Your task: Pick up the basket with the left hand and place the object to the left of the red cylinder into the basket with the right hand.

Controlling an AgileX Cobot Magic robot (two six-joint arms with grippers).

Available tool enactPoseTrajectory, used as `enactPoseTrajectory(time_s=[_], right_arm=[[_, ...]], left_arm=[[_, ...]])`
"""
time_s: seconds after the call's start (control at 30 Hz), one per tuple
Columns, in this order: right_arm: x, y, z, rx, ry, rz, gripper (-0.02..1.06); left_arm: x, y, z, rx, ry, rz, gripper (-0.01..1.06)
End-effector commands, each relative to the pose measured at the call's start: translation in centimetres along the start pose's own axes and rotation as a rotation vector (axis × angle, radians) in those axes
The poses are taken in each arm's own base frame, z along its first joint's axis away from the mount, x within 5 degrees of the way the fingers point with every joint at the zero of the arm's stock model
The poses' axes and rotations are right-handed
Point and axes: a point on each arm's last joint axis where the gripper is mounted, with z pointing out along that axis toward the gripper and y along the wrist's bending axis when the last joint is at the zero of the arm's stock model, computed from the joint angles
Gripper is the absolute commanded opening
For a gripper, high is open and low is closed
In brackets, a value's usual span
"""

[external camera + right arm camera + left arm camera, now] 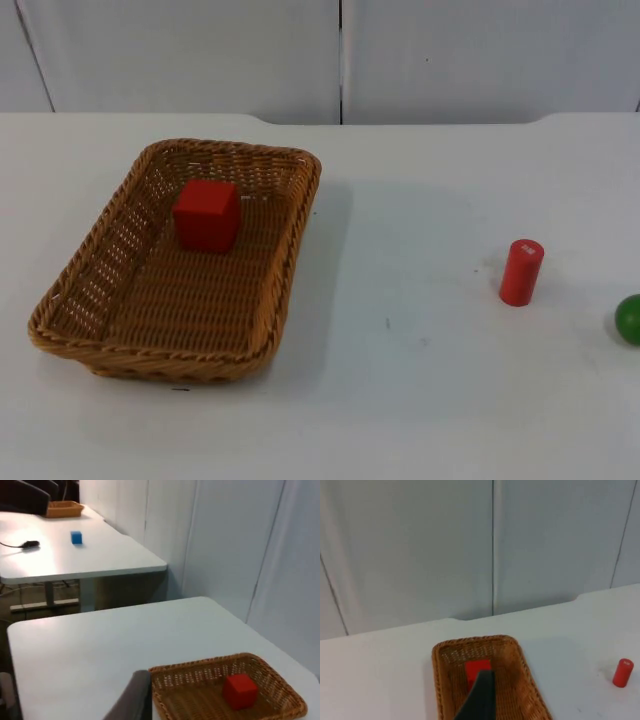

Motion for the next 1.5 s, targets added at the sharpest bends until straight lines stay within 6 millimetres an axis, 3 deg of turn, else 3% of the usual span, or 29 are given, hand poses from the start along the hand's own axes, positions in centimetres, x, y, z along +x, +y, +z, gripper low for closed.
enactPoseTrajectory(time_s=[0.0, 0.27, 0.57, 0.9, 1.2, 1.47], right_arm=[[0.2, 0.6, -0.8, -0.031, 0.001, -0.006, 0.95], [1.1, 1.8, -2.4, -0.1, 0.023, -0.001, 0.95], [2.4, 1.8, -3.9, -0.023, 0.079, 0.051, 0.95], [3.1, 2.5, -6.5, 0.0, 0.079, 0.069, 0.95], [4.7, 2.7, -9.6, 0.124, 0.097, 0.106, 0.95], [5.7, 2.9, -9.8, 0.109, 0.199, 0.138, 0.95]], left_arm=[[0.7, -0.1, -0.5, -0.028, 0.012, -0.008, 0.83], [2.2, -0.7, -2.8, -0.094, -0.035, 0.013, 0.83], [3.9, -0.2, -2.6, -0.134, 0.123, -0.008, 0.83], [4.1, 0.0, -2.4, -0.144, 0.136, -0.007, 0.83], [4.2, 0.3, -2.5, -0.182, 0.146, 0.005, 0.83], [4.2, 0.3, -2.5, -0.183, 0.147, -0.008, 0.83]])
